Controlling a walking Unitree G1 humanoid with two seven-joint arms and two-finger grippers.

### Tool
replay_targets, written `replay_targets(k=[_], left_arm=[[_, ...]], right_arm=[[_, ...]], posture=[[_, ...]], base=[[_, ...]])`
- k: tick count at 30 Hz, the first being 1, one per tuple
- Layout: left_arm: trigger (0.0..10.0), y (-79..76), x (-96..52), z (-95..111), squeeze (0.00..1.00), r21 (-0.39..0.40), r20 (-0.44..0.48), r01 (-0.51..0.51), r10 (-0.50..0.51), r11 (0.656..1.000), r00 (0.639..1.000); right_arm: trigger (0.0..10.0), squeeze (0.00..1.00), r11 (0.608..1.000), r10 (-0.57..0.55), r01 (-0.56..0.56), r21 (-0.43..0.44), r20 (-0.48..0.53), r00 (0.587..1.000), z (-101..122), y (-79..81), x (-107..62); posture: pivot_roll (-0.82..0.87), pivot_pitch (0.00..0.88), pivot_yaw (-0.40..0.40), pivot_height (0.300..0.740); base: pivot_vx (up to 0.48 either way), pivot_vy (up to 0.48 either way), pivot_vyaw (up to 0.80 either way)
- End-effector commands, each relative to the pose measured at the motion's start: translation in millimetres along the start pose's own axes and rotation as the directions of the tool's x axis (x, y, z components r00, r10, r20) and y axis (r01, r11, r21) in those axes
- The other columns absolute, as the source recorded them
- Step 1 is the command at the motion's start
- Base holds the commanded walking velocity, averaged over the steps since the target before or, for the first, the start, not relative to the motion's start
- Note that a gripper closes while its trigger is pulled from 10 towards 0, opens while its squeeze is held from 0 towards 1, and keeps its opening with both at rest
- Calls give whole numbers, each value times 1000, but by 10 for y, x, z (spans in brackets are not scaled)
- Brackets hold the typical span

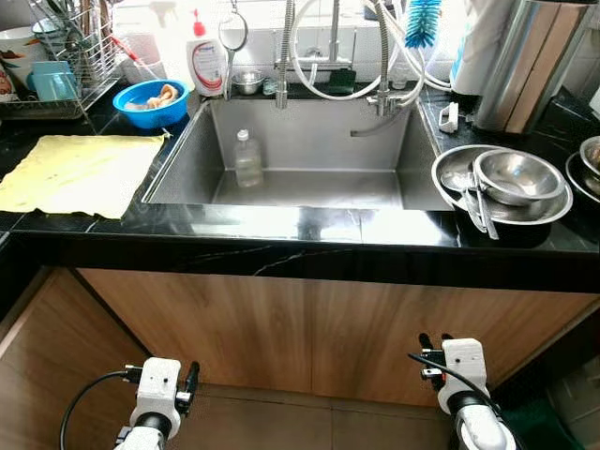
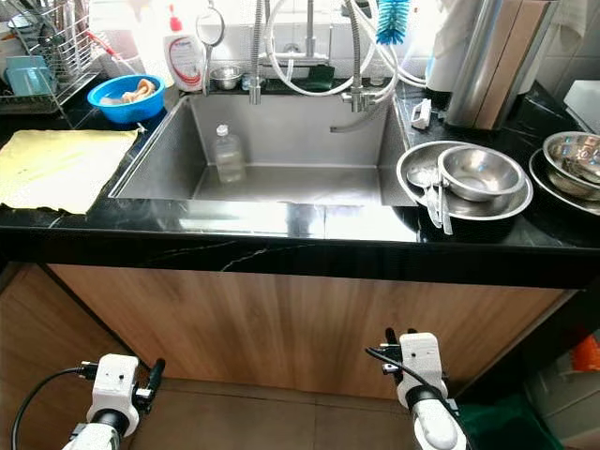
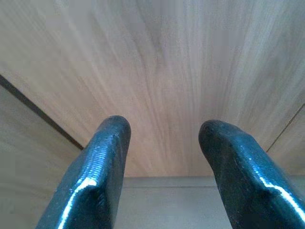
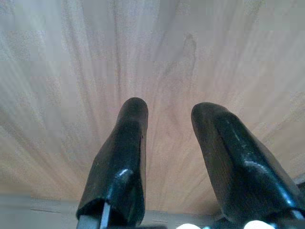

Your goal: Kitchen organization

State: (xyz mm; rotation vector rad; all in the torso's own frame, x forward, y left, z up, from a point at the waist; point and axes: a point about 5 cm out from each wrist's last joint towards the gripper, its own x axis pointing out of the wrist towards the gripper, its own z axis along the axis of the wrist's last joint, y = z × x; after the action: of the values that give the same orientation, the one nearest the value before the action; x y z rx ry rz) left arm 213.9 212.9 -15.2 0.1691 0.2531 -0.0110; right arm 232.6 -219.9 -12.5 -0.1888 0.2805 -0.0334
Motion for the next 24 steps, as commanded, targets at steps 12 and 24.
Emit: replay_targets(k=[12, 24], left_arm=[[10000, 120, -59, 364, 0, -49, 172, -116, 123, 992, 977], [10000, 161, -36, 760, 0, -16, 297, -143, 141, 990, 945]], right_arm=[[10000, 0, 999, -9, 15, -48, 127, 992, 236, -48, -109], [10000, 0, 994, -65, 88, -65, 295, 953, 734, -96, -148]], posture=[[-115, 0, 44, 740], [-118, 0, 59, 740]], base=[[0, 0, 0], [0, 0, 0]])
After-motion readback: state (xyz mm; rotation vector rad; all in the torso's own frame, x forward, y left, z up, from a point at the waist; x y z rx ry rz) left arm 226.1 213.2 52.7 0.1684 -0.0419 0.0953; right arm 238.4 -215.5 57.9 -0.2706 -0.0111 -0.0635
